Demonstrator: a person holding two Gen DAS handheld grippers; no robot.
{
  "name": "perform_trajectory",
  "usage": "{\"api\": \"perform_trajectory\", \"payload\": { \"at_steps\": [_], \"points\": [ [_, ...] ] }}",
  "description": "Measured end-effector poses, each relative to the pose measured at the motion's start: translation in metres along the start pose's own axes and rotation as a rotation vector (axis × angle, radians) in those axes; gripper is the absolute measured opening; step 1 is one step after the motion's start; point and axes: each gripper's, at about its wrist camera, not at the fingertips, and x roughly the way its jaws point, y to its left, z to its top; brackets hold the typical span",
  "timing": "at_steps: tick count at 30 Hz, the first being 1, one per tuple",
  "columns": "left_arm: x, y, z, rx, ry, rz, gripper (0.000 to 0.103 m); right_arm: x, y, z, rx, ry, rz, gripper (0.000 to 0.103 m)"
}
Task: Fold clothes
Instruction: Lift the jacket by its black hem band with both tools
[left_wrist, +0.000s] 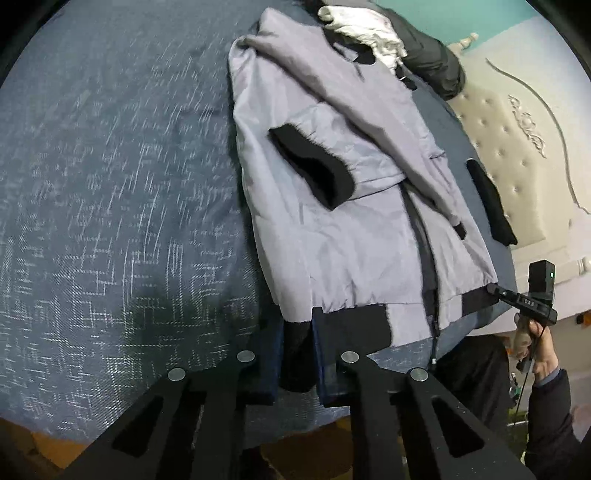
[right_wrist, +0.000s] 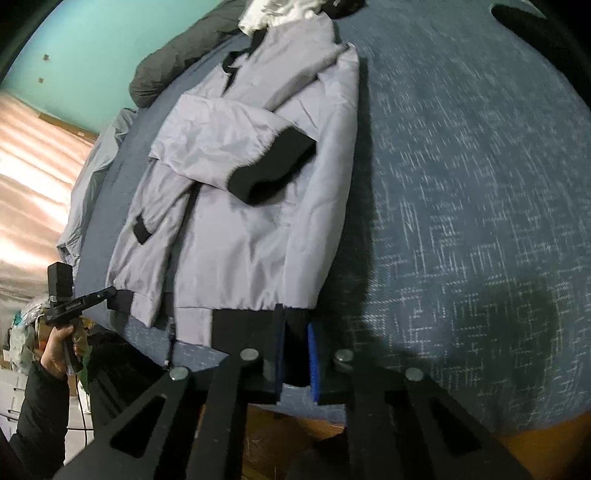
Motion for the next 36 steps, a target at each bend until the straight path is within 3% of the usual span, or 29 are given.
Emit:
{"api": "perform_trajectory", "payload": {
  "at_steps": [19,36],
  "points": [
    [-0.095,-0.048,0.000,0.138,-0.142,-0.040,0.010,-0.068,0.071,0.013,-0.111,-0.129,0.165,0.006],
    [-0.176,-0.096,-0.022,0.291,-0.261,-0.062,0.009,-0.146,0.112,-0.001,-0.254,-0.235,0.243,0.006]
  ]
}}
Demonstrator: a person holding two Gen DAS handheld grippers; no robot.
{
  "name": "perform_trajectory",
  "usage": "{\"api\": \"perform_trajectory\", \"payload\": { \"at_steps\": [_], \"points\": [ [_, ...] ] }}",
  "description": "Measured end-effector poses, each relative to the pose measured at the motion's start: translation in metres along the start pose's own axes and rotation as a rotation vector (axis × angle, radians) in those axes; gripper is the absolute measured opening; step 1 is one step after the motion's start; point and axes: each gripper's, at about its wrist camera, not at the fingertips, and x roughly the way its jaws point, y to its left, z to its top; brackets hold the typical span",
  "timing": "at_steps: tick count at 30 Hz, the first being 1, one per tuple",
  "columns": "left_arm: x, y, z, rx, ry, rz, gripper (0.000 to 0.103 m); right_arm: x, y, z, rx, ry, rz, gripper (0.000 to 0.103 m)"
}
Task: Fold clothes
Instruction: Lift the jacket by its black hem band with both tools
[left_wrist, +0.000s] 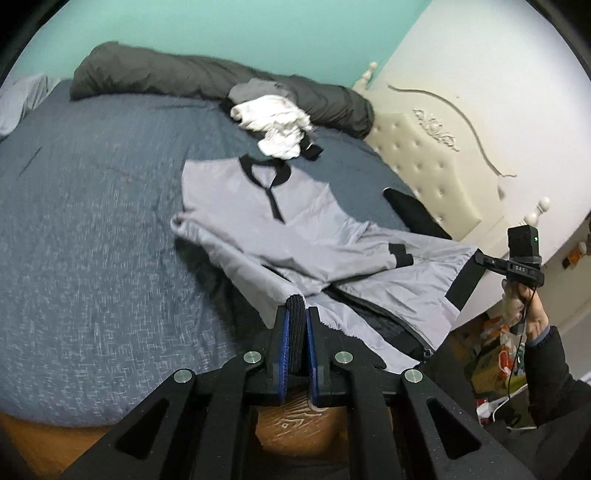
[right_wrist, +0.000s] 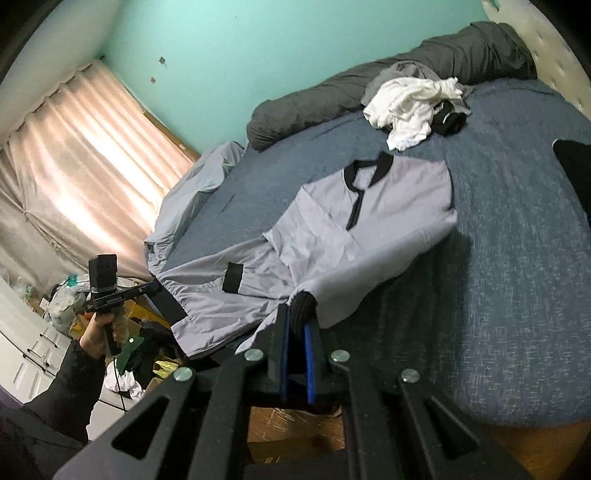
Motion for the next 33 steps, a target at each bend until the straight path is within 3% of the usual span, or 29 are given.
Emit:
{"api": "perform_trajectory", "payload": {
  "at_steps": [8,17,28,33],
  "points": [
    [-0.013,-0.008,0.008,0.037,-0.033,-0.009,0.009,-0.021,0.008,0.003,-0.024,-0.011,0.021,0.006],
    [0.013,0.002,0.048,0.037,-0.033,0.009,0.009,-0.003,-0.002,0.030,0.003,0.010,-0.005,0.006],
    [0.080,0.053,0.144,-0.010,-0.016,0.047,0.009,0.044,-0.046,0.121,0.085,0.024,-0.051,0.006],
    [0.130,0.097,0.196,-0.057,-0.001,0.076,0.009,0.079,-0.079,0.172,0.112,0.037,-0.087,0.006]
  ]
}}
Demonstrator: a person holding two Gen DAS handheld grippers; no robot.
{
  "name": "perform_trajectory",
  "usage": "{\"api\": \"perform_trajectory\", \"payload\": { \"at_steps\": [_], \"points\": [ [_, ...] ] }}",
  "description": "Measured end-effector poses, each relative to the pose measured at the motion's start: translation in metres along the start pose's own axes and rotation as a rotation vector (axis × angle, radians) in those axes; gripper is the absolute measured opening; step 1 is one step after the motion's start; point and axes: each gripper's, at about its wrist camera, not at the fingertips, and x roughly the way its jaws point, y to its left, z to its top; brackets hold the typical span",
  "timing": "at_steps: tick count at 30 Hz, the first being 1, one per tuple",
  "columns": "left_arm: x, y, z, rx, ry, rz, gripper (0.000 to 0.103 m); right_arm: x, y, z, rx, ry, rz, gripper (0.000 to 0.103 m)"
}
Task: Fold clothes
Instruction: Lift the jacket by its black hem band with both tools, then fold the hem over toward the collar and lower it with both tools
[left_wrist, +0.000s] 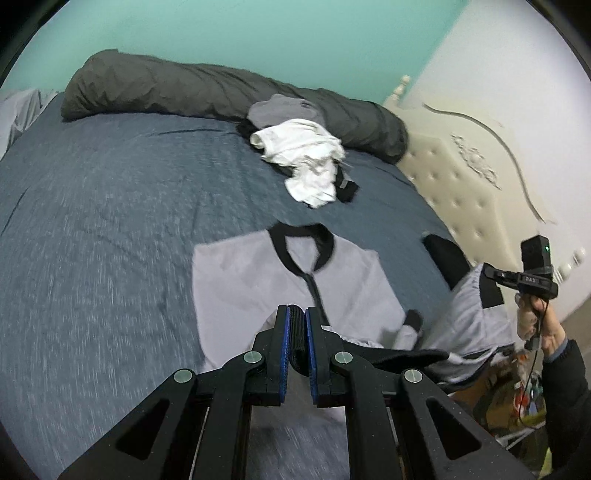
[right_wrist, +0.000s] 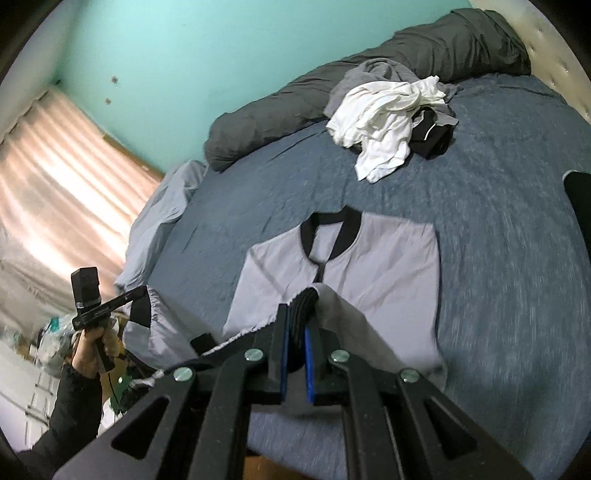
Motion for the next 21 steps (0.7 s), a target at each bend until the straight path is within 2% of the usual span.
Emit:
{"api": "perform_trajectory", "payload": {
  "at_steps": [5,9,13,17,20,21],
  "points": [
    [0.062,0.038,0.044,-0.046,0.031,0.044,0.009,0.044,-0.037,0.050,0.040,0.005,-0.039,0.006],
    [0.119,0.076,0.069,-0.101,0.063,0.094,0.009,0.084,-0.074,0.085,0.075,0.021,-0.105,0.006],
    [0.176,0.112,0.077,-0.178,0.084,0.112,0.009,0.130,-0.113,0.099,0.112,0.050,-0.169,0.006],
    [0.227,0.140,0.069,-0.241,0.119,0.137,0.012,0.180,-0.149,0.105,0.136,0.090,-0.231,0.007],
    [0.243,0.154,0.064,-0.298,0.119,0.154,0.025,0.207,-0.170,0.105,0.168,0.119,-0.265,0.008],
    [0.244,0.157,0.063,-0.312,0.109,0.153,0.036,0.214,-0.176,0.104,0.180,0.128,-0.275,0.008]
  ]
}}
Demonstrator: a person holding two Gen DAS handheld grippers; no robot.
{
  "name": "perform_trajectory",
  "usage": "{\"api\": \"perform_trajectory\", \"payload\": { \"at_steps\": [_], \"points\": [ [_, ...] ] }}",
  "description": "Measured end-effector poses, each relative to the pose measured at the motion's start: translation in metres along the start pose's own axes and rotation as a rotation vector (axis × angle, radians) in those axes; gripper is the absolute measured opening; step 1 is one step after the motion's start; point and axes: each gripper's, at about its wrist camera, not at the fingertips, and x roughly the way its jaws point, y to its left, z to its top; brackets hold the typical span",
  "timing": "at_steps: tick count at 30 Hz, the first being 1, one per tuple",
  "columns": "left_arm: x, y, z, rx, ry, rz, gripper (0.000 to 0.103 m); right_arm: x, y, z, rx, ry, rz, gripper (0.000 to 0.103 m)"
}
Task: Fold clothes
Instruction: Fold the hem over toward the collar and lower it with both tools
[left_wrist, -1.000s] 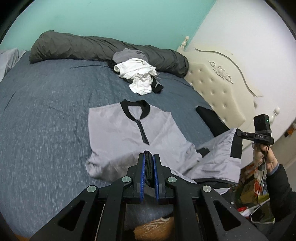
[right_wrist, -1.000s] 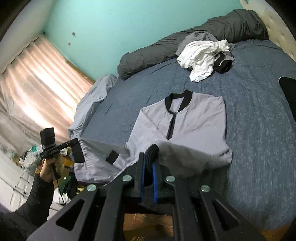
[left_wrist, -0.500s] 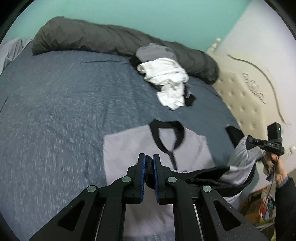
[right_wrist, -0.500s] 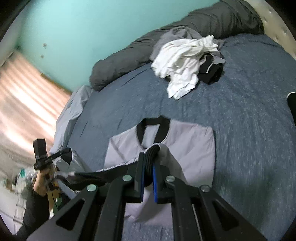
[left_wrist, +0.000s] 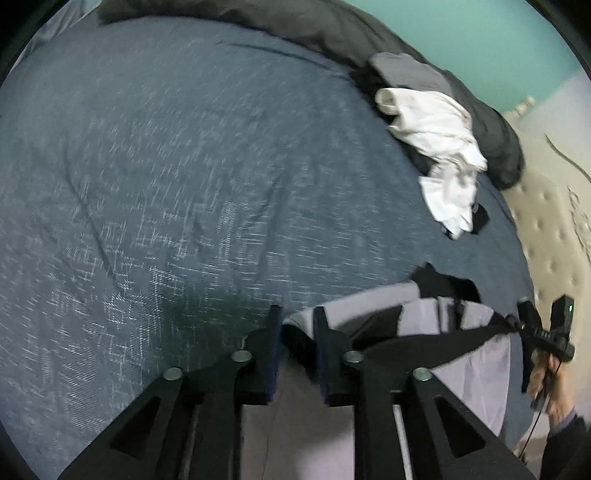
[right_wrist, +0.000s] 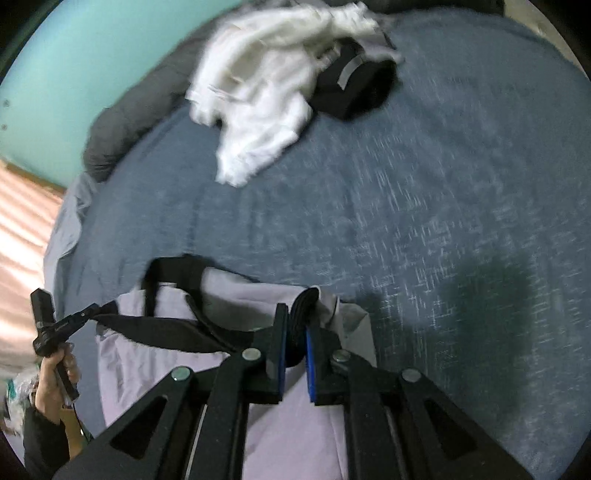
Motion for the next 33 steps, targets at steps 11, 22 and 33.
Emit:
{"api": "perform_trajectory", "payload": {
  "at_steps": [11,22,33],
  "points": [
    [-0.032,-0.004,0.000,0.074,-0.078,0.021,0.045,-0.039,-0.023,0.013,0.074,-0.143,0.052,0.071],
    [-0.019,-0.005,-0.021,0.202,-0.064,0.047,0.053,-0.009,0.000,-0.015,-0.191,-0.085,-0.049,0.071],
    [0.003,-0.005,-0.024,0.213,-0.060,-0.017,0.032,0.028,0.008,-0.020,-0.299,-0.103,-0.100,0.028]
  ]
}}
